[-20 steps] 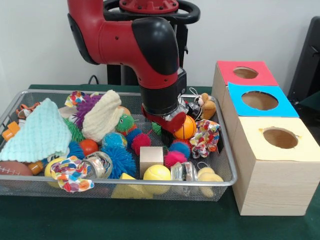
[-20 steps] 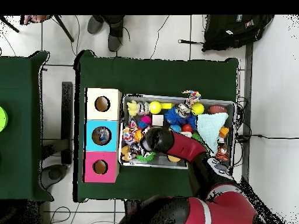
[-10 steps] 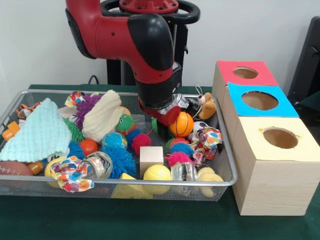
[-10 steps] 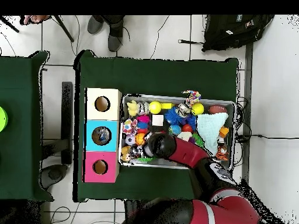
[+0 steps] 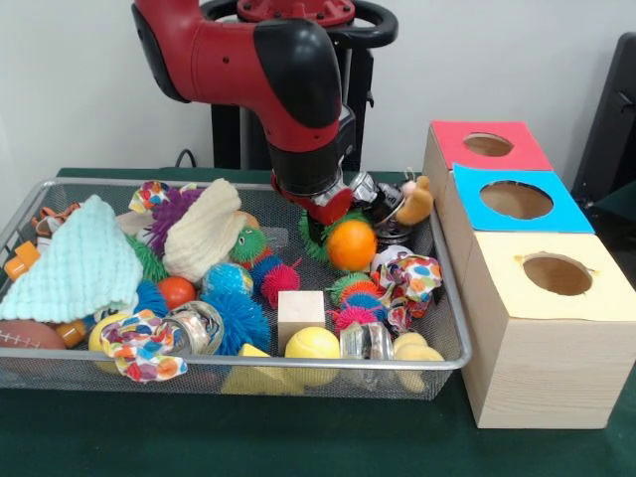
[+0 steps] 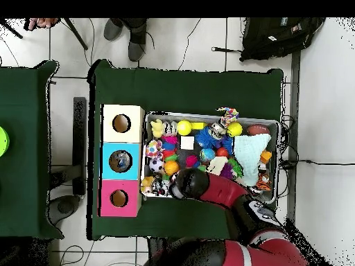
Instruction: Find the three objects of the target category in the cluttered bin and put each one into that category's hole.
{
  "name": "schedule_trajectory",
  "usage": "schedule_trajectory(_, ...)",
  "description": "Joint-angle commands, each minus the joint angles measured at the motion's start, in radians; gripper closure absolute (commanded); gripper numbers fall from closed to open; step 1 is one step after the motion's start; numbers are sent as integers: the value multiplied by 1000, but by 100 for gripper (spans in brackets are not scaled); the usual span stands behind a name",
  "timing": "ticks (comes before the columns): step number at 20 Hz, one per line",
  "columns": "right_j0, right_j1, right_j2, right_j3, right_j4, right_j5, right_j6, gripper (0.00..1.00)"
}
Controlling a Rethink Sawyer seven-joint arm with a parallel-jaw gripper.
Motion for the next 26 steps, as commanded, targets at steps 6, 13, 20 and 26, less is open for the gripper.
schedule_trajectory(6, 32, 9, -20, 121, -116, 219, -65, 100)
schedule_trajectory(13, 2, -53, -59, 124, -179, 247, -98, 100)
schedule_trajectory(20, -11, -128, -91, 105, -233, 292, -116, 100)
schedule_trajectory(26, -36, -109, -97, -25, -278, 290, -138, 100)
